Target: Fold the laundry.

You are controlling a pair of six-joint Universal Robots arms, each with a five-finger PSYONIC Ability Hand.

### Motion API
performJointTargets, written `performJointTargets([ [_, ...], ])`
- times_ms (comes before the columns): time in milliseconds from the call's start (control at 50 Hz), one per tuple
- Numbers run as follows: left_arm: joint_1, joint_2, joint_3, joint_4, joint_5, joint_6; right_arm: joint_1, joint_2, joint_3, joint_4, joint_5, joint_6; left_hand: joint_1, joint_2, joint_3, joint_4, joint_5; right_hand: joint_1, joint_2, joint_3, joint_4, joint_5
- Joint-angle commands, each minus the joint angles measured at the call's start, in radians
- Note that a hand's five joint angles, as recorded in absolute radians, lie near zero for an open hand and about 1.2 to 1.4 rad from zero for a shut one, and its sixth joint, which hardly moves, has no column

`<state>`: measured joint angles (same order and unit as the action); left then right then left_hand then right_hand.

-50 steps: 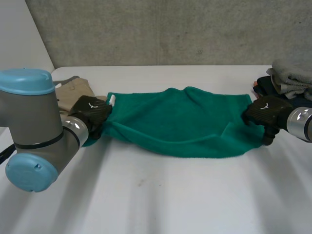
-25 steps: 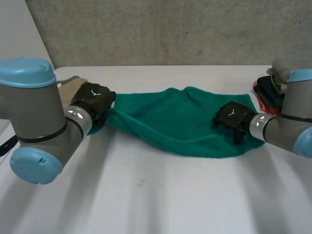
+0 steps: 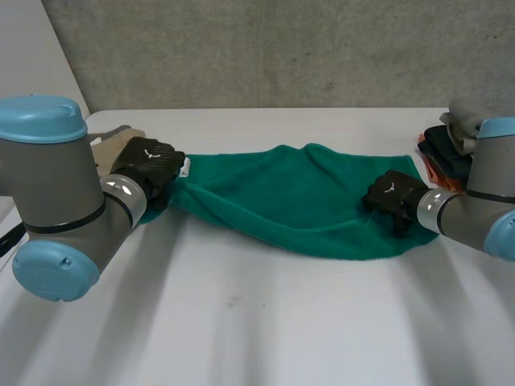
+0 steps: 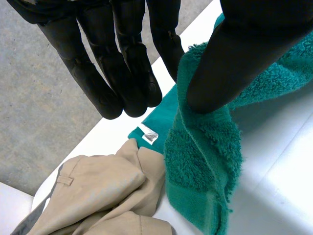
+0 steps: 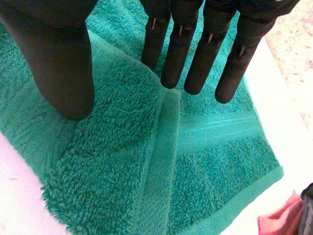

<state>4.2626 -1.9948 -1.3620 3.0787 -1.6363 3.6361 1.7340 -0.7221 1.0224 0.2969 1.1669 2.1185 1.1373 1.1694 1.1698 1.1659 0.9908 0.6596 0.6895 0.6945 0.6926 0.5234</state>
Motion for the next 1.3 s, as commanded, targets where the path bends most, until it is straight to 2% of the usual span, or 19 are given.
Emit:
performJointTargets([
  [20, -0.001, 0.002, -0.003, 0.000, -0.008, -0.001, -0.007, -0.026, 0.033, -0.025, 0.010, 0.020, 0.186, 0.154, 0.153, 0.157, 0.158, 0.070, 0.040, 0.035, 0.037, 0.032],
  [240, 0.003, 0.001, -0.005, 0.000, -0.011, -0.001, -0.016, -0.027, 0.054, -0.039, 0.010, 0.024, 0.180, 0.148, 0.148, 0.151, 0.152, 0.102, 0.072, 0.067, 0.069, 0.064],
  [320, 0.005, 0.002, -0.009, 0.000, -0.013, -0.001, -0.019, -0.028, 0.059, -0.039, 0.010, 0.021, 0.174, 0.142, 0.142, 0.146, 0.146, 0.307, 0.277, 0.272, 0.274, 0.268],
  [340, 0.005, 0.002, -0.012, 0.000, -0.013, -0.001, -0.020, -0.031, 0.064, -0.039, 0.010, 0.024, 0.174, 0.142, 0.142, 0.146, 0.146, 0.534, 0.504, 0.499, 0.501, 0.496],
  [380, 0.006, 0.004, -0.015, -0.001, -0.013, 0.001, -0.022, -0.040, 0.068, -0.035, 0.013, 0.024, 0.177, 0.145, 0.145, 0.148, 0.149, 0.736, 0.706, 0.701, 0.703, 0.698],
  [480, 0.006, 0.027, -0.046, -0.024, -0.013, 0.007, -0.050, -0.131, 0.131, 0.010, 0.017, 0.031, 0.259, 0.227, 0.226, 0.230, 0.231, 0.737, 0.707, 0.702, 0.704, 0.698],
  [520, 0.010, 0.053, -0.075, -0.055, -0.014, 0.018, -0.082, -0.224, 0.195, 0.073, 0.023, 0.017, 0.259, 0.227, 0.226, 0.230, 0.231, 0.737, 0.707, 0.702, 0.704, 0.698],
  [620, 0.017, 0.134, -0.155, -0.175, -0.007, 0.105, -0.178, -0.419, 0.337, 0.278, 0.074, -0.104, 0.259, 0.227, 0.226, 0.230, 0.231, 0.737, 0.707, 0.702, 0.704, 0.698],
  [700, 0.048, 0.183, -0.227, -0.251, 0.021, 0.209, -0.246, -0.479, 0.430, 0.418, 0.100, -0.265, 0.259, 0.227, 0.226, 0.230, 0.231, 0.737, 0.707, 0.702, 0.704, 0.698],
  [760, 0.085, 0.200, -0.259, -0.265, 0.056, 0.271, -0.269, -0.488, 0.458, 0.456, 0.108, -0.347, 0.259, 0.227, 0.226, 0.230, 0.231, 0.737, 0.707, 0.702, 0.704, 0.698],
  [840, 0.100, 0.195, -0.255, -0.253, 0.093, 0.299, -0.274, -0.487, 0.461, 0.435, 0.120, -0.290, 0.259, 0.227, 0.226, 0.230, 0.231, 0.737, 0.707, 0.702, 0.704, 0.698],
  [940, 0.079, 0.148, -0.201, -0.248, 0.110, 0.305, -0.264, -0.470, 0.446, 0.406, 0.111, -0.226, 0.248, 0.215, 0.215, 0.219, 0.220, 0.737, 0.707, 0.702, 0.704, 0.698],
  [1020, 0.053, 0.058, -0.092, -0.219, 0.113, 0.312, -0.208, -0.435, 0.400, 0.297, 0.105, -0.140, 0.245, 0.213, 0.212, 0.216, 0.217, 0.737, 0.707, 0.702, 0.704, 0.698],
  [1160, 0.033, -0.191, 0.260, -0.149, 0.075, 0.306, -0.111, -0.318, 0.271, 0.010, 0.145, 0.073, 0.245, 0.213, 0.212, 0.216, 0.217, 0.737, 0.707, 0.702, 0.704, 0.698],
  [1300, 0.003, -0.407, 0.601, -0.147, 0.032, 0.297, -0.050, -0.185, 0.105, -0.194, 0.217, 0.143, 0.256, 0.224, 0.224, 0.228, 0.228, 0.737, 0.707, 0.702, 0.704, 0.698],
])
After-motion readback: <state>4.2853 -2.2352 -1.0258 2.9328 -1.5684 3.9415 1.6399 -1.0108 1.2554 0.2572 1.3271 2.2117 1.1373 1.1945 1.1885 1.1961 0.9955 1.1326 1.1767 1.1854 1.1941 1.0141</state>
